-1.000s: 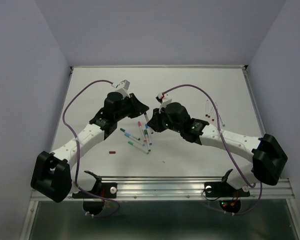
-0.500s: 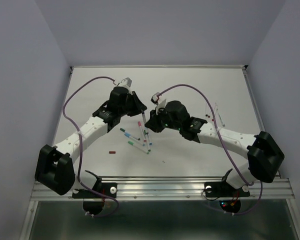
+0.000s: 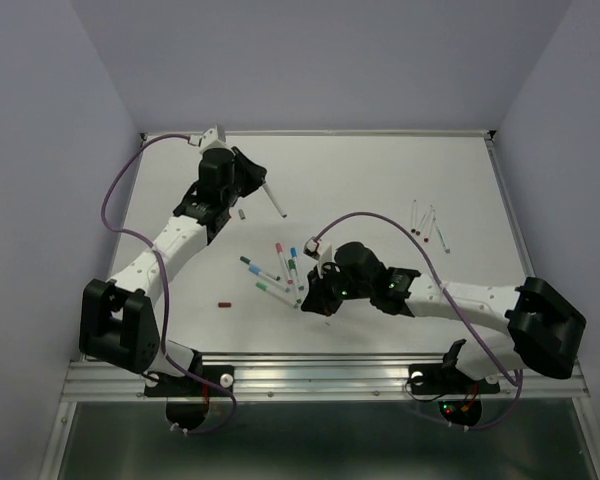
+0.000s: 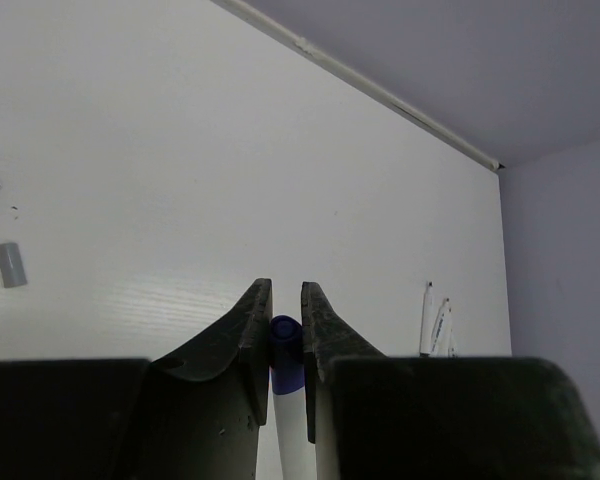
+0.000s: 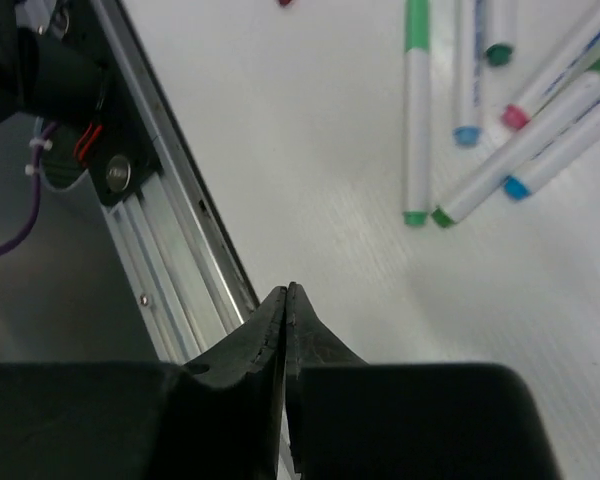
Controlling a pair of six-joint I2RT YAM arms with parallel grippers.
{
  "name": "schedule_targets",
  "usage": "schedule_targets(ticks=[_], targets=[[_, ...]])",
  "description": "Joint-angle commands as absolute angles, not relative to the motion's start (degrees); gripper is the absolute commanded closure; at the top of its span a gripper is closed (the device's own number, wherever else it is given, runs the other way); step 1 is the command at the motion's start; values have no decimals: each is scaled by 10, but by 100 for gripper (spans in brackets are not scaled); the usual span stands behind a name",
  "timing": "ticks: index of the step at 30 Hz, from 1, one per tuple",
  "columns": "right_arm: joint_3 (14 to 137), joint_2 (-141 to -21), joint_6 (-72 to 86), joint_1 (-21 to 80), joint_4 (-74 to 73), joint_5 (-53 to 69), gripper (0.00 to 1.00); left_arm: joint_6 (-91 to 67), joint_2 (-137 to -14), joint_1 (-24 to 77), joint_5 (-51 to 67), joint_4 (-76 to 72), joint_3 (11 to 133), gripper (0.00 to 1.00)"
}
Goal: Open the pen caps
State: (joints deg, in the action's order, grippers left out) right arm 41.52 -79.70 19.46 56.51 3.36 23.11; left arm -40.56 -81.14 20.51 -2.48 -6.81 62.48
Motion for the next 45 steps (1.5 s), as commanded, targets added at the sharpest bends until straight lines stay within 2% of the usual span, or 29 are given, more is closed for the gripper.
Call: schedule_targets(ticks=[1,4,6,8,9,19,21,26,28,29,32,33,40,45], targets=[[447,-741,199,562,58,84,87,-403,-777,207,-3,-95,613,100],[482,-735,180,548,47,13,79,-406,-762,208,39,-98,590,100],[503,-743,174,539,47,-23,62,-410,-746,214,54,-105,569,100],[537,-756,163,528,47,-31,60,-415,-736,221,60,-108,556,100],[549,-764,157,523,47,-44,55,-417,-725,228,63,-111,547,100],[688,-868,109,497,45,-24,48,-453,-687,265,68,-131,501,100],[695,-880,107,497,45,-25,53,-452,-683,268,69,-132,501,100],[700,-893,114,491,39,-19,56,-459,-671,272,64,-134,499,100],[694,-894,121,491,40,-9,64,-461,-671,272,65,-139,500,100],[693,-893,122,491,38,-5,75,-464,-671,272,66,-142,501,100],[685,-888,127,491,37,15,90,-474,-673,272,66,-149,499,100],[681,-885,133,491,38,18,99,-478,-675,272,62,-153,498,100],[581,-830,172,491,37,87,99,-483,-700,268,-61,-127,536,100],[456,-766,235,491,103,170,99,-480,-740,221,-66,-118,577,100]])
